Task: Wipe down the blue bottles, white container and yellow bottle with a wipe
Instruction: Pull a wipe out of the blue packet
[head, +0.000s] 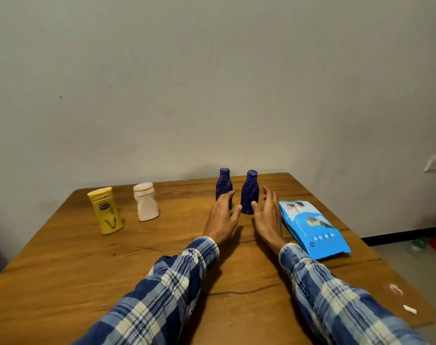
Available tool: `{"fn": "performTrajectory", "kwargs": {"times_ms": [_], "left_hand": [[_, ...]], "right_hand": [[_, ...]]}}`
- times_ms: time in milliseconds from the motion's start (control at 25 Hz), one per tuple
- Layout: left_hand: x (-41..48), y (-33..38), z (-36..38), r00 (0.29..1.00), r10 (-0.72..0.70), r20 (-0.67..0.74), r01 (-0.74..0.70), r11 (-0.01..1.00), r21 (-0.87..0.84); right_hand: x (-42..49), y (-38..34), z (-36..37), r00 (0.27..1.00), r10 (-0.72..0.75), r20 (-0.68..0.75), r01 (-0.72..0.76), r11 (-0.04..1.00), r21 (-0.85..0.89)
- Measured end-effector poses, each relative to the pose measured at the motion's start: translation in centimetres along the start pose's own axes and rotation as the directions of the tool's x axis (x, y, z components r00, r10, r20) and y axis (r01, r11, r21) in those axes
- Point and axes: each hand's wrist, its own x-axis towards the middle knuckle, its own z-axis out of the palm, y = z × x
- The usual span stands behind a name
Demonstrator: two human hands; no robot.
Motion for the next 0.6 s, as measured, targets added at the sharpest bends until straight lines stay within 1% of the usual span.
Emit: {"fn": "performTrajectory", "kwargs": {"times_ms": [40, 80, 160, 280, 440, 600], "left_hand": [[0.6, -0.3, 0.6, 1.000, -0.013, -0.002, 0.013, 0.999, -0.033], [1.2, -0.5, 1.0, 1.000, -0.027, 0.005, 0.027, 0.998, -0.052], [1.8, -0.9, 1.8, 0.998, -0.058, 0.025, 0.060, 0.997, -0.057], [2.6, -1.4, 2.8, 0.995, -0.092, 0.025, 0.093, 0.993, -0.075], [2.9, -1.4, 2.6, 0.994, -0.107, -0.007, 0.106, 0.987, -0.119], [1.8, -1.4, 0.8, 0.996, -0.072, -0.047, 0.061, 0.977, -0.202]], "right_hand": [[0.6, 0.3, 0.3, 1.000, 0.018, 0.005, -0.018, 1.000, 0.013], [1.0, 0.3, 0.5, 0.999, 0.037, 0.039, -0.038, 0.999, 0.021], [1.7, 0.9, 0.9, 0.990, 0.083, 0.110, -0.088, 0.995, 0.044], [2.7, 2.0, 1.6, 0.981, 0.120, 0.155, -0.133, 0.988, 0.082], [2.6, 1.5, 1.4, 0.976, 0.104, 0.193, -0.129, 0.984, 0.120], [0.9, -0.3, 1.1, 0.977, 0.029, 0.212, -0.071, 0.979, 0.193]]}}
